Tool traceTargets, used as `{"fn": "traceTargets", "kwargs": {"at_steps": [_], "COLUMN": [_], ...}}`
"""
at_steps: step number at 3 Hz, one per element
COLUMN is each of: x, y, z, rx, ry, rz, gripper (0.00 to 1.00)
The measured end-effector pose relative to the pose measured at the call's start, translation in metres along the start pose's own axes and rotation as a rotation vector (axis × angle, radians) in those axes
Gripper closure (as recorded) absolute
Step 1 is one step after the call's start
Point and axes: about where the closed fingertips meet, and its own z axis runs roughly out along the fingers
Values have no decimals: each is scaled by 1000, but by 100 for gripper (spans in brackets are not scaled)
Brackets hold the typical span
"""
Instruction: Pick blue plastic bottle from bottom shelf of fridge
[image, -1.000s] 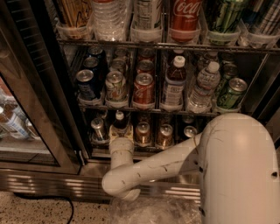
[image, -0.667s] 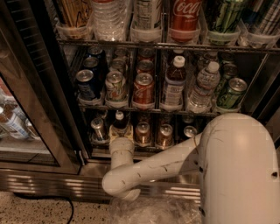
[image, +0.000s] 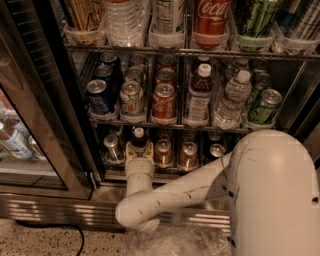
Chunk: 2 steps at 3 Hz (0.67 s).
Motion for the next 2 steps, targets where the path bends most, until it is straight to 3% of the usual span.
{"fn": "traceTargets", "kwargs": {"at_steps": [1,2], "x": [-16,-22], "y": [-1,6], "z": [-9,-17], "rx": [39,47], "ry": [-76,-123], "rz": [31,57], "gripper": [100,100]}}
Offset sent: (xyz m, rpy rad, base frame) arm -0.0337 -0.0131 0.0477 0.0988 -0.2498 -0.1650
